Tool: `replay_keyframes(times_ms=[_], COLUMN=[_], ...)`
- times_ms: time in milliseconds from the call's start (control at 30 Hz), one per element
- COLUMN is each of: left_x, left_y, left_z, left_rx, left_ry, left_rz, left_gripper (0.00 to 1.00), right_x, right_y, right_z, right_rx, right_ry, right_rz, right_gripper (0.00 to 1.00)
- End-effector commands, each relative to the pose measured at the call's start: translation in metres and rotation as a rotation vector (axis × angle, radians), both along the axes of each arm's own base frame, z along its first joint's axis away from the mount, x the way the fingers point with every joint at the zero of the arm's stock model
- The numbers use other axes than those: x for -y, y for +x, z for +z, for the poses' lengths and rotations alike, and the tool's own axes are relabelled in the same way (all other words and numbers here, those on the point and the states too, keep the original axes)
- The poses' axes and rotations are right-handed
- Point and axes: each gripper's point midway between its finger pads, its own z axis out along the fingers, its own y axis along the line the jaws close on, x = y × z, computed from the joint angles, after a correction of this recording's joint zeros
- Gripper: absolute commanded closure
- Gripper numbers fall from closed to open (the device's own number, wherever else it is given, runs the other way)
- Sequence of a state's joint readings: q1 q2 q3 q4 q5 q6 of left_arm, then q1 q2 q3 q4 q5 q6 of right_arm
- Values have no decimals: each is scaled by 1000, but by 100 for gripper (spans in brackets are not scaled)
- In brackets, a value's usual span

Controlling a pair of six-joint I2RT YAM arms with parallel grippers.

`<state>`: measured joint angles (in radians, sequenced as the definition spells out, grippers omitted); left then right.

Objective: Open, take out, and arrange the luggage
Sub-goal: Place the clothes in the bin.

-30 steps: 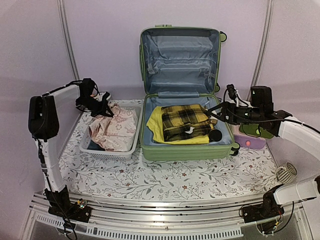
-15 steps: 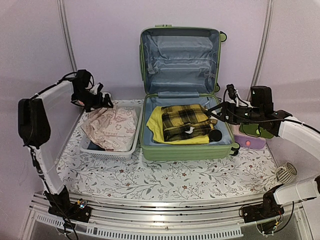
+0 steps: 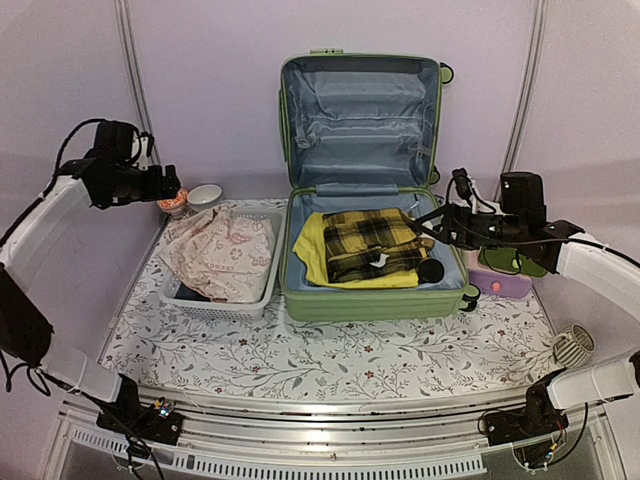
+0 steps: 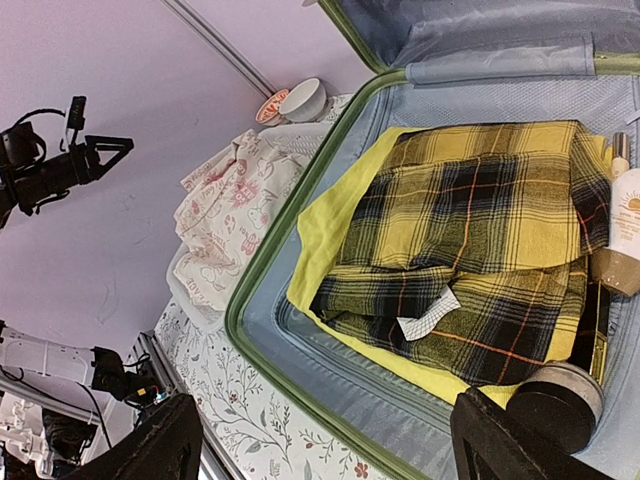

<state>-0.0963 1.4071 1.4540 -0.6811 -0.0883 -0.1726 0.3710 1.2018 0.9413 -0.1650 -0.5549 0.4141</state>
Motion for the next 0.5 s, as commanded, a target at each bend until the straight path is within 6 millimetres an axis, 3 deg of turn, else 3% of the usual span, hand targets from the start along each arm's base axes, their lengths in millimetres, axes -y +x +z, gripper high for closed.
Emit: replay_keyframes(times_ms=[0, 100, 267, 467], left_x=[11, 38, 83, 110], left_y=[-17, -35, -60, -68], left_z=[24, 35, 34, 21], left_rx=[117, 157, 162, 136], left_ry=[-53, -171, -322, -348], left_rz=[-47, -176, -355, -418], left_gripper=[2, 7, 20, 31], right_x=[-4, -3, -1, 1], right_y=[1, 2, 3, 3], right_z=[9, 12, 17, 22], right_rx=[28, 40, 64, 80], right_ry=[0, -6, -12, -7], right_rz=[8, 3, -8, -19], right_gripper=[12, 12, 12, 12])
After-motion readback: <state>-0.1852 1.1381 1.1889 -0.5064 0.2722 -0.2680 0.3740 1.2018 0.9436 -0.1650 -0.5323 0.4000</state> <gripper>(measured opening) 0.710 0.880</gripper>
